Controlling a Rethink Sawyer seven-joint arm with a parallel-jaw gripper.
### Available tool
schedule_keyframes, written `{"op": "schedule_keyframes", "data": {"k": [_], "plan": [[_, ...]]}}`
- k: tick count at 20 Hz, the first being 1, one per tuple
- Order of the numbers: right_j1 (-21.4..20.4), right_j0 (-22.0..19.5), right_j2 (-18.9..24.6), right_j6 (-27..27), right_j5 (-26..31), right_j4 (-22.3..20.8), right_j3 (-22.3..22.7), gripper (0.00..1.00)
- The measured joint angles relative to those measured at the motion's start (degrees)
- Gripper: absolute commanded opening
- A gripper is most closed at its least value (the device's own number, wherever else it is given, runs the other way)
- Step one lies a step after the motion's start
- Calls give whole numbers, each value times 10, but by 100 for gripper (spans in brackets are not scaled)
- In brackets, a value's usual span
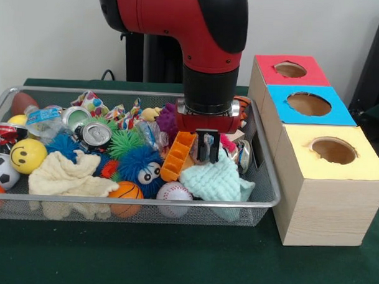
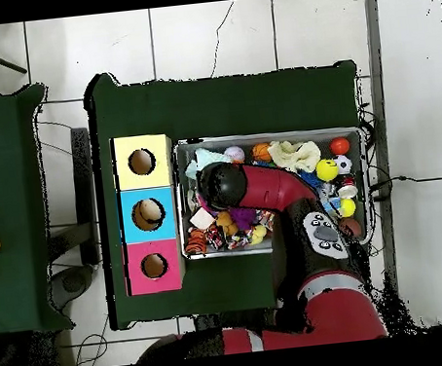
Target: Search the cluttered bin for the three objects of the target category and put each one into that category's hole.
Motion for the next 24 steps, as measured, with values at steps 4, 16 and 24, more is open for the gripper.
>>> {"op": "schedule_keyframes", "data": {"k": [4, 16, 24], "plan": [[1, 0, 0, 0, 0, 0, 0, 0], [-13, 1, 0, 0, 0, 0, 10, 0], [-101, 19, -5, 0, 8, 0, 76, 0]]}}
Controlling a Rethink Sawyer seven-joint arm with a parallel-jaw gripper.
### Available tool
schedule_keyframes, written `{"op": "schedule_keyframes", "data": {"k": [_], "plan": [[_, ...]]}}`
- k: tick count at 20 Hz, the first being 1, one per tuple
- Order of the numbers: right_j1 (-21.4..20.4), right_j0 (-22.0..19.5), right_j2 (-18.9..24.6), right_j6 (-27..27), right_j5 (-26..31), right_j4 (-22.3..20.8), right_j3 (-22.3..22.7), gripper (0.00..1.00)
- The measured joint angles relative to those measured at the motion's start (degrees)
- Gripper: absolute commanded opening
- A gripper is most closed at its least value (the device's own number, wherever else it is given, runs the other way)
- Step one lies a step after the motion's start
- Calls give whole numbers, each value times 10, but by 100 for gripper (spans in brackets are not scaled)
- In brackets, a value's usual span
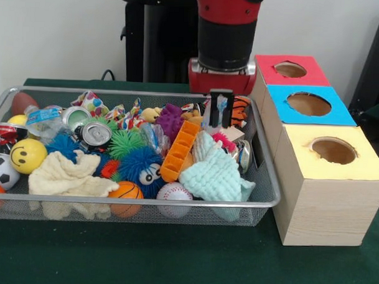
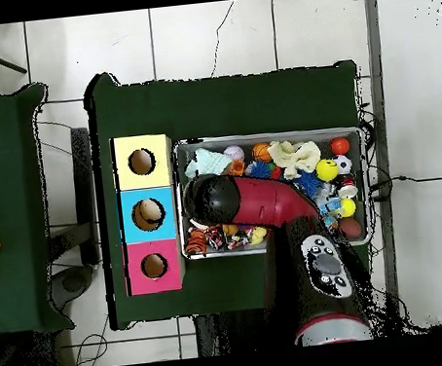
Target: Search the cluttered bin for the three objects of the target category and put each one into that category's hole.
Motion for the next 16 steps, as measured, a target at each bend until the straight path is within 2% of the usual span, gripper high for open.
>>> {"op": "schedule_keyframes", "data": {"k": [9, 16], "plan": [[-70, 9, -2, 0, -8, 0, 86, 0], [-80, 23, -6, 0, -56, 0, 149, 0]]}}
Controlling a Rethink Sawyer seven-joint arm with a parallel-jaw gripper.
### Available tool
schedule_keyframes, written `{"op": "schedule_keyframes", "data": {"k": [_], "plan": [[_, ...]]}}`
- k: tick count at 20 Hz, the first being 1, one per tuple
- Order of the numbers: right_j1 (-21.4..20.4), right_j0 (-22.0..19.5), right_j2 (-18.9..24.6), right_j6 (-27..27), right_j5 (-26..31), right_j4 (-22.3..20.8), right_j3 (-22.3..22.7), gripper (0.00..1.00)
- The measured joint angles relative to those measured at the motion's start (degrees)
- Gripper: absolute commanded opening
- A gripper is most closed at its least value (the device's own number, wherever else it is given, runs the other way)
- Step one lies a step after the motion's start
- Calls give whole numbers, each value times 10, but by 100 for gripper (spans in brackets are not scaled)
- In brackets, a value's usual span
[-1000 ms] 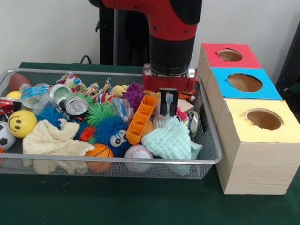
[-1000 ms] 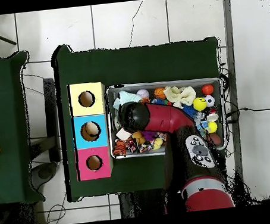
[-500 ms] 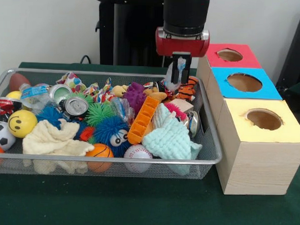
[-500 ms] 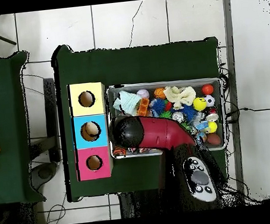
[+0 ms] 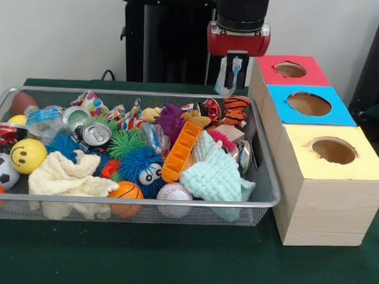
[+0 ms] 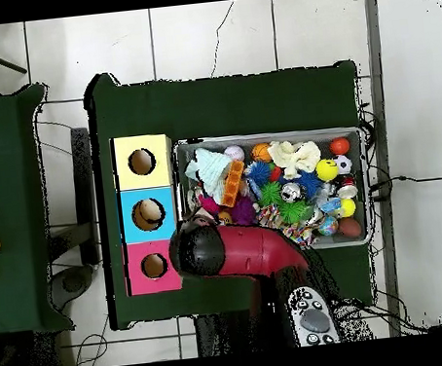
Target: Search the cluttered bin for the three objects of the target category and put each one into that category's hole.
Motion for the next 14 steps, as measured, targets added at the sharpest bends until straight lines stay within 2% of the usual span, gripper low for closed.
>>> {"op": "schedule_keyframes", "data": {"k": [3, 7, 14], "plan": [[-3, 14, -2, 0, -29, 5, 35, 0], [-5, 29, -3, 3, -43, 18, 60, 0], [-12, 61, -10, 9, -44, 56, 81, 0]]}}
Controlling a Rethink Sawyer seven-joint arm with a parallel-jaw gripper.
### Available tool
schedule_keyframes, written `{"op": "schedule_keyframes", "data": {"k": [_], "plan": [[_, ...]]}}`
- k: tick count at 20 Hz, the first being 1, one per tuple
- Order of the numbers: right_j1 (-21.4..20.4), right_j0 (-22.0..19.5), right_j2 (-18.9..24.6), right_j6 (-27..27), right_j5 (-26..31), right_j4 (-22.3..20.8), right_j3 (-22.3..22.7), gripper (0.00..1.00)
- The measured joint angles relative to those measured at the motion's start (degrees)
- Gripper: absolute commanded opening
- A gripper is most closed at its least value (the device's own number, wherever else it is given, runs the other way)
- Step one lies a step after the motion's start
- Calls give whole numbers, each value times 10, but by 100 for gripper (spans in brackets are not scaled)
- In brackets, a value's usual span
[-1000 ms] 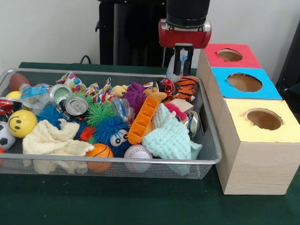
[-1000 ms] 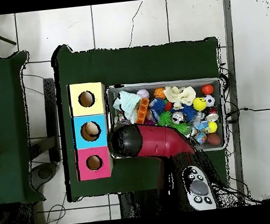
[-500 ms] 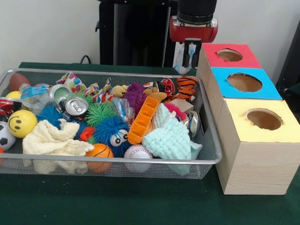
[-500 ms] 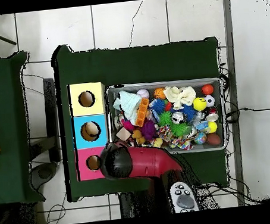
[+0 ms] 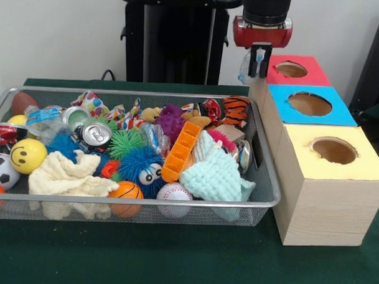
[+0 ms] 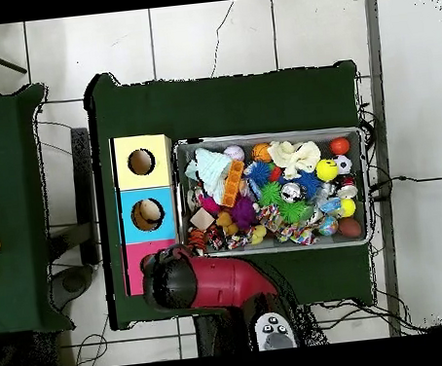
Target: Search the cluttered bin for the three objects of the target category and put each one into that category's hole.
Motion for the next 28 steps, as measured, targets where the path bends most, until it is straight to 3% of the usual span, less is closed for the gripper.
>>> {"op": "schedule_keyframes", "data": {"k": [13, 18, 28], "plan": [[-16, 62, -46, 39, 8, 59, 6, 0], [-37, 86, -66, 45, 41, 61, 6, 0], [-76, 85, -85, 45, 163, 60, -1, 0]]}}
